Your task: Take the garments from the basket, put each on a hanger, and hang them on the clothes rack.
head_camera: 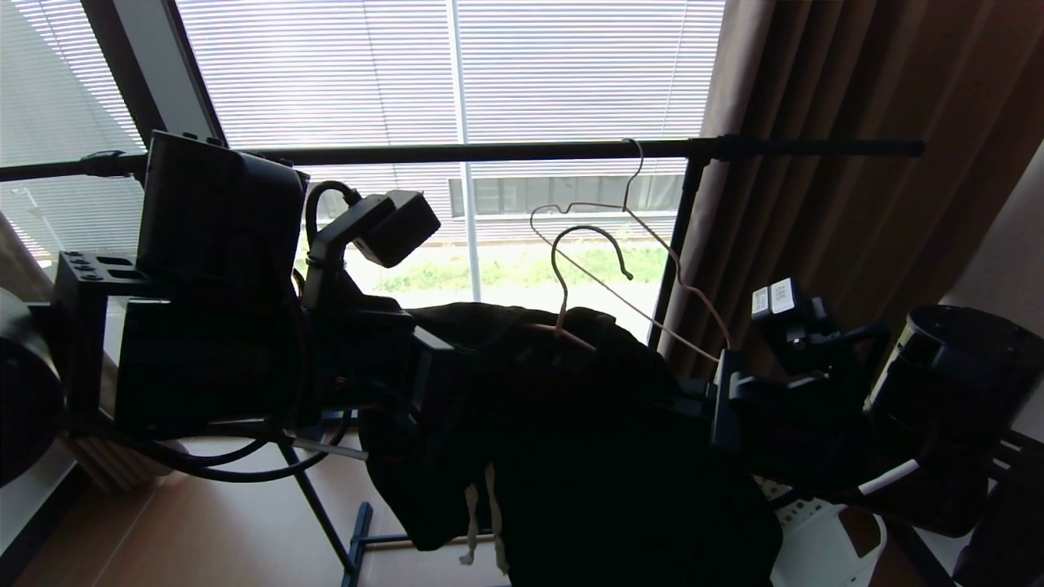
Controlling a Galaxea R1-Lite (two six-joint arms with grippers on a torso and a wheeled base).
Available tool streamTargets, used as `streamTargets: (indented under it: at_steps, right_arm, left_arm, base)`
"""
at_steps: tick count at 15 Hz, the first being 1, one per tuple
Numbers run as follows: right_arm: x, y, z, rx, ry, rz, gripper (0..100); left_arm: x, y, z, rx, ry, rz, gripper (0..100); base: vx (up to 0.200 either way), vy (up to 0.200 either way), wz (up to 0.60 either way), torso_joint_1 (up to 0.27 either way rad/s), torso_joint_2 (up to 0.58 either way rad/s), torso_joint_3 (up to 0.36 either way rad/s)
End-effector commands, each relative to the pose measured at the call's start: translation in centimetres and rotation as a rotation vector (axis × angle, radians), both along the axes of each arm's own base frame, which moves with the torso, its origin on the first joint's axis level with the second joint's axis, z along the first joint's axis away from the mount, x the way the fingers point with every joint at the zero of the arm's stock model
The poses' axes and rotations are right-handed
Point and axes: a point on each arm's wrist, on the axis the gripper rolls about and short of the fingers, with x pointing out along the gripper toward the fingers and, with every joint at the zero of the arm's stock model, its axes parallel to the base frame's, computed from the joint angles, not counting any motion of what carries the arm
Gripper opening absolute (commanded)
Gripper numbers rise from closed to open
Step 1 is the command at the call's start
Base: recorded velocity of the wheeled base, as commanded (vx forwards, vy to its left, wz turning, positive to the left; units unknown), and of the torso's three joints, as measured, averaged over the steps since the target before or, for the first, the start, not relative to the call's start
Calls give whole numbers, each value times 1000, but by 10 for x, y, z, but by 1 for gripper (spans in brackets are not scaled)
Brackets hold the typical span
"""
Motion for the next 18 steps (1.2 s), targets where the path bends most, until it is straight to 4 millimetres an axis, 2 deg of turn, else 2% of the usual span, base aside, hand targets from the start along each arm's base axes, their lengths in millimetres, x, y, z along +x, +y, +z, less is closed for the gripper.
streamTargets:
  at_steps: [1, 2, 3, 7, 14, 18]
  right_arm:
    - [0, 0, 0, 4, -6, 1, 0]
    - [0, 0, 1, 9, -10, 1, 0]
    - [0, 0, 1, 8, -11, 1, 0]
    - [0, 0, 0, 8, -8, 1, 0]
    - [3, -3, 1, 9, -12, -13, 0]
    - [2, -3, 1, 10, -11, -11, 0]
  left_arm:
    - [0, 0, -4, 7, 9, 0, 0]
    - [0, 0, -4, 8, 8, -1, 0]
    - [-1, 0, -5, 12, 13, -2, 100]
    - [-2, 1, -6, 13, 11, -2, 100]
    - [-14, 13, 7, -17, -27, 12, 100]
    - [-13, 17, 9, -22, -34, 27, 100]
  base:
    - [0, 0, 0, 0, 0, 0]
    - [0, 0, 0, 0, 0, 0]
    - [0, 0, 0, 0, 0, 0]
    - [0, 0, 0, 0, 0, 0]
    - [0, 0, 0, 0, 0, 0]
    - [0, 0, 0, 0, 0, 0]
